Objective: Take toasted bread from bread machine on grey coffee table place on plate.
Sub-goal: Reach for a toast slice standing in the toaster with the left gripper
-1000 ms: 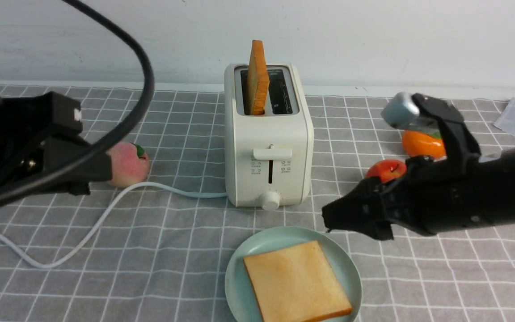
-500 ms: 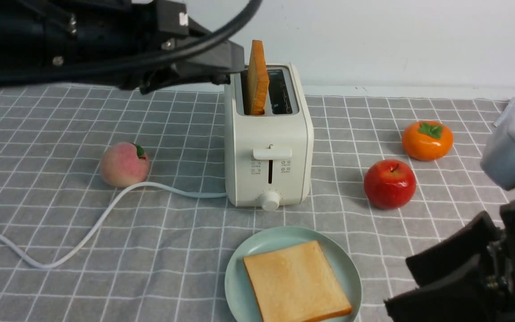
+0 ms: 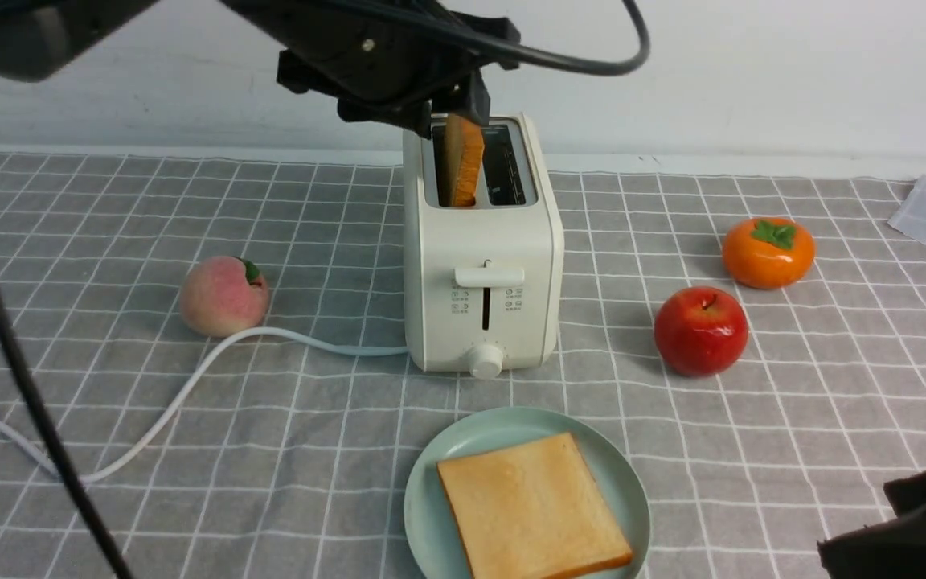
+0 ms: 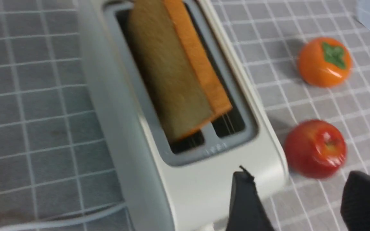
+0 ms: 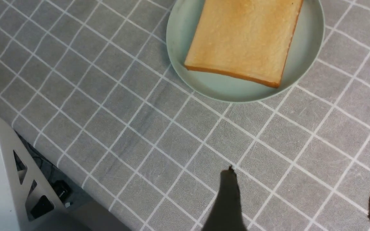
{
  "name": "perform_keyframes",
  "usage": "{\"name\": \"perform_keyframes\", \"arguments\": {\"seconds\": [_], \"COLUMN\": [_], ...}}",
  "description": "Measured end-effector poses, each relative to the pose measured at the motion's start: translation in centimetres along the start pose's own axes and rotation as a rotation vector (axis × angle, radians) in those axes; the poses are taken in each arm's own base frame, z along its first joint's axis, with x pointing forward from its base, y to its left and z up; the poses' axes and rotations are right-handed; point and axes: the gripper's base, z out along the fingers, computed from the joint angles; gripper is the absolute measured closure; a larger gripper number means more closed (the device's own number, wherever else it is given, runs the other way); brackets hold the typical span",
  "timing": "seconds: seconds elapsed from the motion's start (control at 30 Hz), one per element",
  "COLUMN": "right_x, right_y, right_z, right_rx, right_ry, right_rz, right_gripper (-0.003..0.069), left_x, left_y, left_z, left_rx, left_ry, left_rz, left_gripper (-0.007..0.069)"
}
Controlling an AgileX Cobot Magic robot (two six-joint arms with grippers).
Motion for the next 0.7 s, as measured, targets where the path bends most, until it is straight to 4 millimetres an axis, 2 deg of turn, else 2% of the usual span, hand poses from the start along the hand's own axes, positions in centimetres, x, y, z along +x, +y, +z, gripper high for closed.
{"name": "perform_keyframes", "arguments": {"seconds": [0.07, 0.23, 0.33, 0.47, 0.7], "right_x": [0.0, 0.0, 0.1, 0.1, 0.1], "right_y": [0.0, 0.0, 0.0, 0.0, 0.0], "right_z": [0.0, 0.0, 0.0, 0.0, 0.0], "right_rx": [0.000, -0.001, -0.003, -0.003, -0.003], "right_ry": [0.001, 0.002, 0.009, 0.009, 0.009], "right_rz": [0.000, 0.001, 0.001, 0.001, 0.001], "right_gripper": [0.0115, 0.0115, 0.0115, 0.0115, 0.0115], "left_x": [-0.2, 0.7, 0.9, 0.8, 1.3], "left_y": [-0.5, -0.9, -0.6, 0.0, 0.0], "left_z": [0.6, 5.4, 7.2, 8.4, 9.3], "left_rx": [-0.035, -0.089, -0.115, -0.171, -0.162], "left_ry": [-0.026, -0.057, -0.089, -0.137, -0.118], "left_rz": [0.001, 0.020, 0.071, 0.166, 0.151], "left_gripper": [0.0195, 0.0133, 0.0126, 0.0124, 0.0125]}}
